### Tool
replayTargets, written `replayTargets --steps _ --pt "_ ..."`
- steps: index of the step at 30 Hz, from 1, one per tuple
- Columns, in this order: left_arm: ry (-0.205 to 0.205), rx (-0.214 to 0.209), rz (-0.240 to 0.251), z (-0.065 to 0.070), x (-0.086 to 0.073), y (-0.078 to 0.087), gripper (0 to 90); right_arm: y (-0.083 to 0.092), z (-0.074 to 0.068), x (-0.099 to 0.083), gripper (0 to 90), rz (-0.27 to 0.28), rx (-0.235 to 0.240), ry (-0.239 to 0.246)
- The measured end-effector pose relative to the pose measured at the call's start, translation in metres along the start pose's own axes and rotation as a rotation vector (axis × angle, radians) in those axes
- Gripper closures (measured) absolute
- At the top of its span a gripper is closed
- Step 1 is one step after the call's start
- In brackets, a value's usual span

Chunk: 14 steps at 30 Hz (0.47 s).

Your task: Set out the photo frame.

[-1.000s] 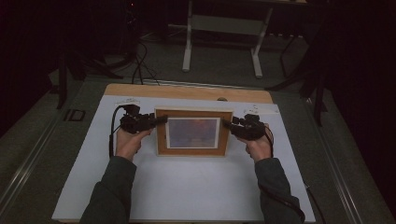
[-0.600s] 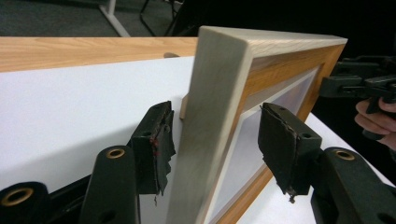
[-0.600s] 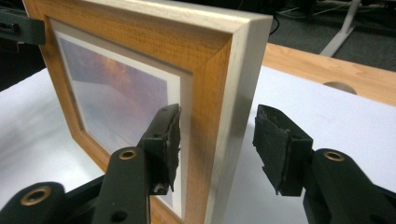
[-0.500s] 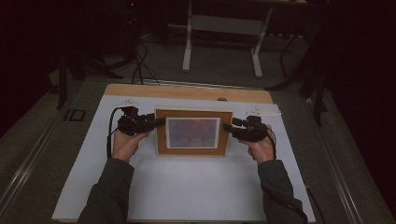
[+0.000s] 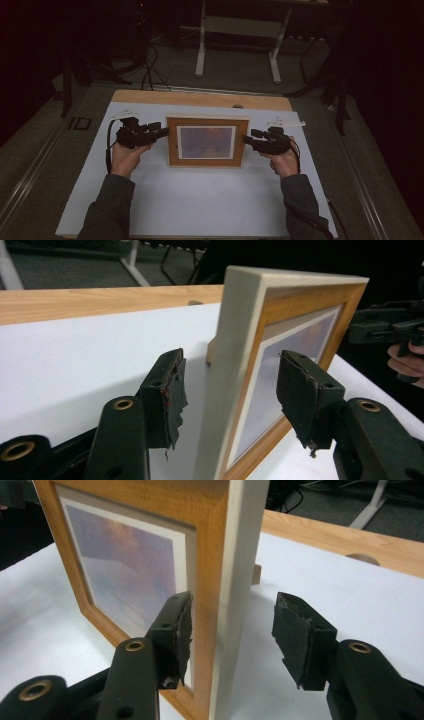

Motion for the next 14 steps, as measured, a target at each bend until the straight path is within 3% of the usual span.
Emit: replayTargets --steps 6,14 --pt "-0.014 0.042 0.001 0.0 -0.007 0.009 45.3 0.002 0.005 -0.007 49.2 -0.008 0.005 -0.009" --pt "-0.032 0.127 -0.053 -0.001 -0.022 0.015 44.7 0.003 0.01 -0.018 49.6 -0.024 0.012 -0.026"
Point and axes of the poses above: each handheld gripper's, and its own axes: y roughly backward along the jaws, x roughly out of its top, z roughly to its right, the point moved 1 cm from there along -y, roughly forward along the jaws, and after that the axes turned 6 degrees about -z, right-handed, at the moved point
